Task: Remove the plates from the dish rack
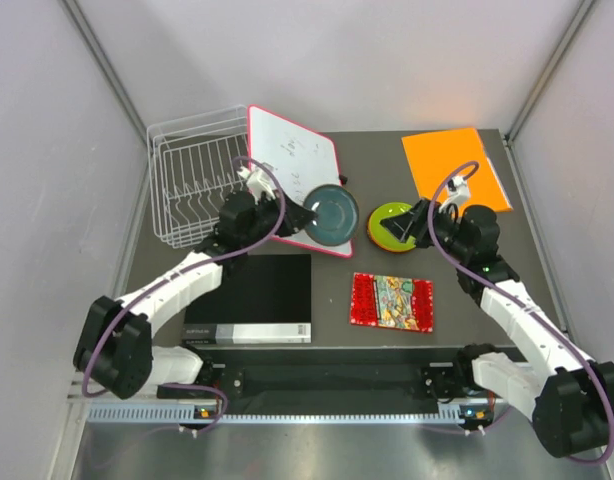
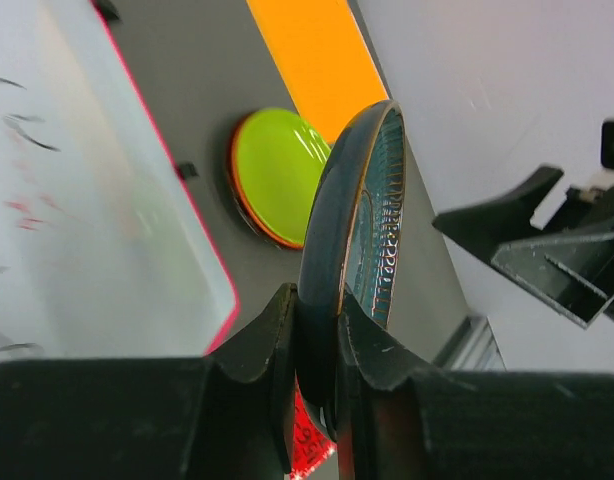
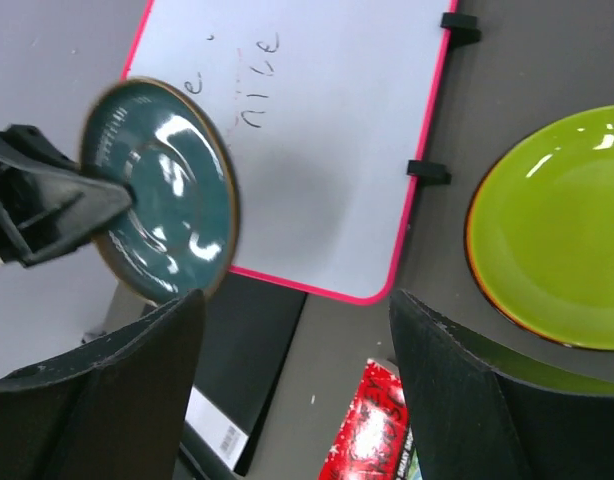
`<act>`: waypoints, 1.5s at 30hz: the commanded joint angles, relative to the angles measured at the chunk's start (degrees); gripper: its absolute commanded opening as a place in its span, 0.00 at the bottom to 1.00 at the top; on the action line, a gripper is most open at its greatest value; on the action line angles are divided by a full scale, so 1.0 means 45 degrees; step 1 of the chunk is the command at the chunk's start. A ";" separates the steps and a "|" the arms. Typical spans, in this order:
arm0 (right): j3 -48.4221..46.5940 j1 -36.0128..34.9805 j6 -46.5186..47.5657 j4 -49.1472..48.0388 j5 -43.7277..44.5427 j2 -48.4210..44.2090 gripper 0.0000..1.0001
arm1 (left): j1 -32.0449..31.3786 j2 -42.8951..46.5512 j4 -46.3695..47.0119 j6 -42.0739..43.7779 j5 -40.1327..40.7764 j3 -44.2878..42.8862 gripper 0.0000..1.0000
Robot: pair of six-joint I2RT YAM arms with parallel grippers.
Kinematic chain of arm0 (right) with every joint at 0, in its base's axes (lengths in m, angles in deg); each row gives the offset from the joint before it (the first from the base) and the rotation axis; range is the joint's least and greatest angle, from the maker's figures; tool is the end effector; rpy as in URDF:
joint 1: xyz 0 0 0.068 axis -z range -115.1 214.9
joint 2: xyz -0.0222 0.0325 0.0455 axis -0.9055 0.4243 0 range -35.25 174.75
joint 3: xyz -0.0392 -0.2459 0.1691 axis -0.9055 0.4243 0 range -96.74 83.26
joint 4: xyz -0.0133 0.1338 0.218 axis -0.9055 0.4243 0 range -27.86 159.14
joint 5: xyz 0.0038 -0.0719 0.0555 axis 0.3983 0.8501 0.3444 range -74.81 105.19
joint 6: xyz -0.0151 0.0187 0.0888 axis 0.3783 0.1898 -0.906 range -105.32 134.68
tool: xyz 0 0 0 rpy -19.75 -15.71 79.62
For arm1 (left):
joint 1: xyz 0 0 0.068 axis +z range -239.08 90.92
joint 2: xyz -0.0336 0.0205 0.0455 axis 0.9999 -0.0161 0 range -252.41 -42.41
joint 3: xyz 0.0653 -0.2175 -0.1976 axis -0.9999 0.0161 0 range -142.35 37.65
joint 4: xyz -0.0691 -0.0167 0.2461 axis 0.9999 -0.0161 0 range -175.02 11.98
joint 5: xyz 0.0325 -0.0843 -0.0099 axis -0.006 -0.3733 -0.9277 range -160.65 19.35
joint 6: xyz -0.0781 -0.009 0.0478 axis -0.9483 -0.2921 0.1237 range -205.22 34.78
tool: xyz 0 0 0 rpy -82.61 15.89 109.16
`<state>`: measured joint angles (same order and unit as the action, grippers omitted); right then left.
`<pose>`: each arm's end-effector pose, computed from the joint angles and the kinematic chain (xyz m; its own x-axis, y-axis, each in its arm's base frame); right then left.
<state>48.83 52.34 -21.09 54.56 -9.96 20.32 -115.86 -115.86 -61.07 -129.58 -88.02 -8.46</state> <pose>0.2304 0.0871 0.2900 -0.5365 0.4227 -0.7304 -0.3529 0.6738 0.6492 0.2809 -0.1693 0.3102 -0.5990 -0.4451 -0.6657 0.3823 0.5715 -0.7261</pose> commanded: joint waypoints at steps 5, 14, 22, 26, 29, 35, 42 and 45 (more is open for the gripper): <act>0.0230 -0.0666 -0.0918 -0.2553 -0.0349 0.0736 0.75 | -0.1898 -0.0825 0.3635 -0.0826 -0.0068 -0.0438 0.00; 0.0640 -0.0920 -0.1504 -0.4272 -0.1305 0.2084 0.38 | -0.2309 -0.1626 0.4358 -0.1139 -0.0321 -0.0652 0.00; 0.0914 -0.0940 -0.1409 -0.4456 -0.1407 0.1638 0.00 | -0.2329 -0.2329 0.4280 -0.1022 -0.0594 -0.1140 0.17; 0.0758 -0.0688 -0.0725 -0.2500 0.0875 0.0505 0.00 | -0.2329 -0.1844 0.3211 -0.0028 -0.0264 -0.1297 0.63; 0.0213 -0.0336 0.0095 -0.0689 0.1913 -0.0180 0.00 | -0.2329 -0.0848 0.1863 0.1513 0.0787 -0.1608 0.73; -0.0882 0.0950 0.1112 0.1056 0.3205 0.0071 0.00 | -0.2329 0.1085 -0.1030 0.4093 0.3406 -0.2078 0.82; -0.1350 0.3137 0.1229 0.0415 0.1762 0.2313 0.00 | -0.2193 0.2845 -0.2202 0.6145 0.8541 -0.2058 0.94; -0.1975 0.3435 0.1522 0.0355 0.1253 0.3524 0.00 | -0.1590 0.2982 -0.2516 0.6771 0.9639 -0.2098 0.94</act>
<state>45.74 65.89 -15.93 60.62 0.16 31.29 -125.63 -103.07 -68.24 -105.80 -56.50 -16.15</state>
